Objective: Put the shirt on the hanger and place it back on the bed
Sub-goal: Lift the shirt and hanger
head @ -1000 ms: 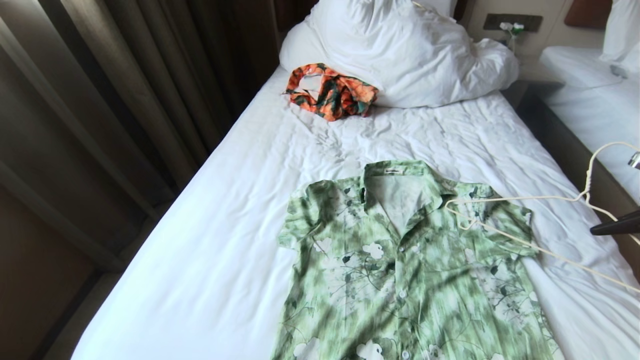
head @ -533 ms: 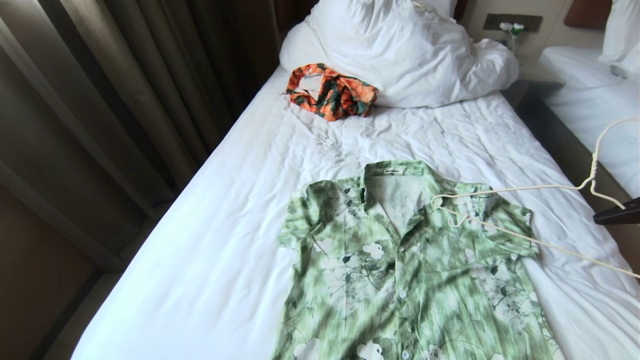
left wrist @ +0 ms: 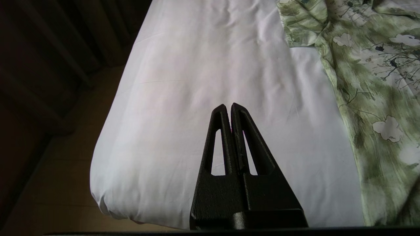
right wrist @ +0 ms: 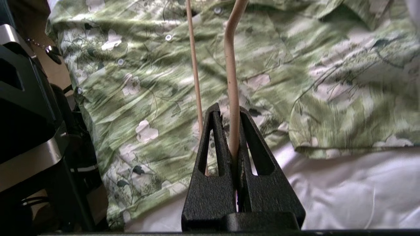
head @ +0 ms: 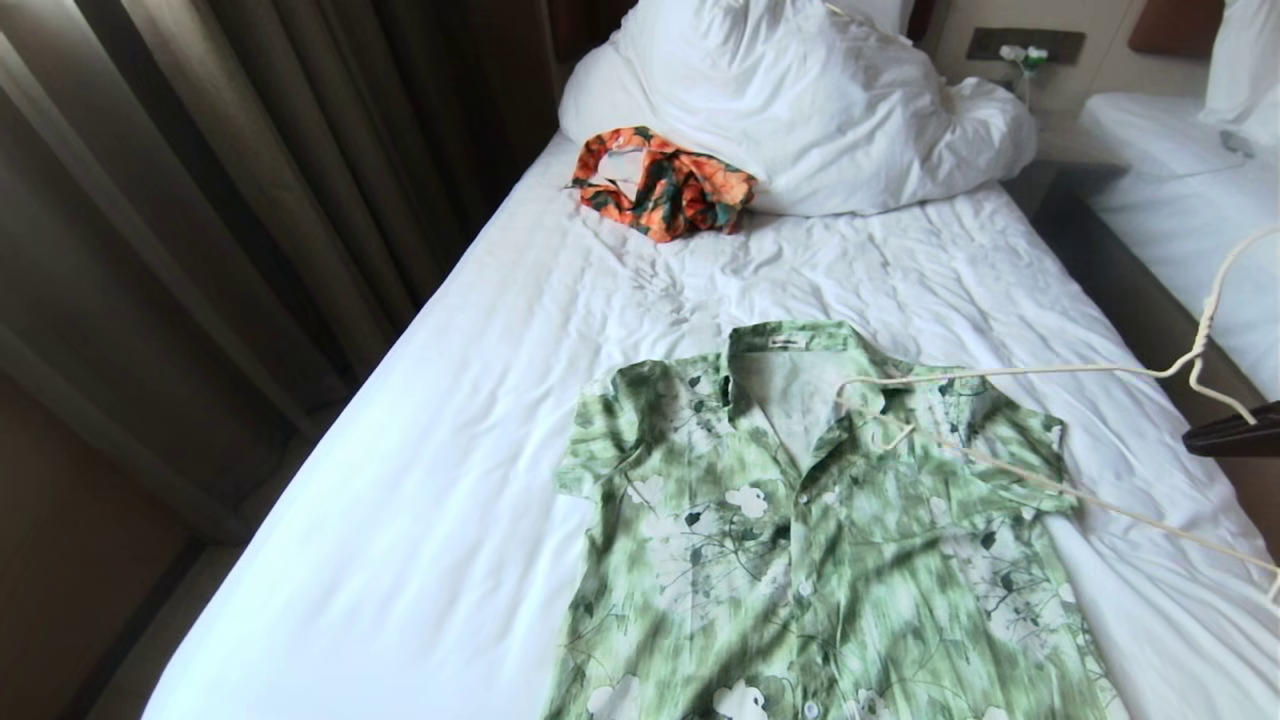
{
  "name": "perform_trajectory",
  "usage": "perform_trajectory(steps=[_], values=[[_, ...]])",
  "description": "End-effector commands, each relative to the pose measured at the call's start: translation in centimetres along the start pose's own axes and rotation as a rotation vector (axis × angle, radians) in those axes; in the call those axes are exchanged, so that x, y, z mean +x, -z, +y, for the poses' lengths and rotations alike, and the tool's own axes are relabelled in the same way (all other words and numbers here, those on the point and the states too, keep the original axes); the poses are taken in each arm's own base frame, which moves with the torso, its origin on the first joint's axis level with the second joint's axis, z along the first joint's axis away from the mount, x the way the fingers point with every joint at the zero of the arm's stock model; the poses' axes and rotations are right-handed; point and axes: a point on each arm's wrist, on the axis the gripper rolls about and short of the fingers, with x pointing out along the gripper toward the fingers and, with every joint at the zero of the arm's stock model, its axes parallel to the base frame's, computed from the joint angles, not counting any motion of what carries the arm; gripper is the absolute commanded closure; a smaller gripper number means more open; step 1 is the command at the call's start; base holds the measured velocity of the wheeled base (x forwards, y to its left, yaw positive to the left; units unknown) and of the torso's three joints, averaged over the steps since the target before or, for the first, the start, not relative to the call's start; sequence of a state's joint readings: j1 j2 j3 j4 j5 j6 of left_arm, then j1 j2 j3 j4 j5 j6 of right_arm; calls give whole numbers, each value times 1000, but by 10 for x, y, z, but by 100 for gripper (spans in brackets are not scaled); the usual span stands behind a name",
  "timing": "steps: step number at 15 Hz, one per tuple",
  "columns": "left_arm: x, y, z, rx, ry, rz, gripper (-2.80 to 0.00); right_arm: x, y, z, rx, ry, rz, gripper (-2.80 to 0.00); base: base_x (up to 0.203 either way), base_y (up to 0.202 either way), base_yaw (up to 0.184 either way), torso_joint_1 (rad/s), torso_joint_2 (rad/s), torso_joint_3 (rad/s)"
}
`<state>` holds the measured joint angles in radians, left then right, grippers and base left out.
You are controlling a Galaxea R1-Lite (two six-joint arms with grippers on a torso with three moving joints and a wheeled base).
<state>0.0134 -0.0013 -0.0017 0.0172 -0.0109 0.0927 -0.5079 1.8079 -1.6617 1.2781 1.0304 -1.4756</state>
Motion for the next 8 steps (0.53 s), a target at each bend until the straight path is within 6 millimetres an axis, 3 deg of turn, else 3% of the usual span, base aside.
perform_trajectory(steps=[1, 4, 8], values=[[0, 0, 0, 1, 1, 1, 0, 0, 0, 1, -20, -1, -16, 0, 0, 0, 0, 0, 0, 0], [-1, -2, 0, 2, 21, -2, 0, -1, -1, 6, -31, 3, -16, 0, 0, 0, 0, 0, 0, 0], [0, -32, 2, 0, 76, 4, 0, 2, 4, 8, -34, 4, -24, 0, 0, 0, 0, 0, 0, 0]])
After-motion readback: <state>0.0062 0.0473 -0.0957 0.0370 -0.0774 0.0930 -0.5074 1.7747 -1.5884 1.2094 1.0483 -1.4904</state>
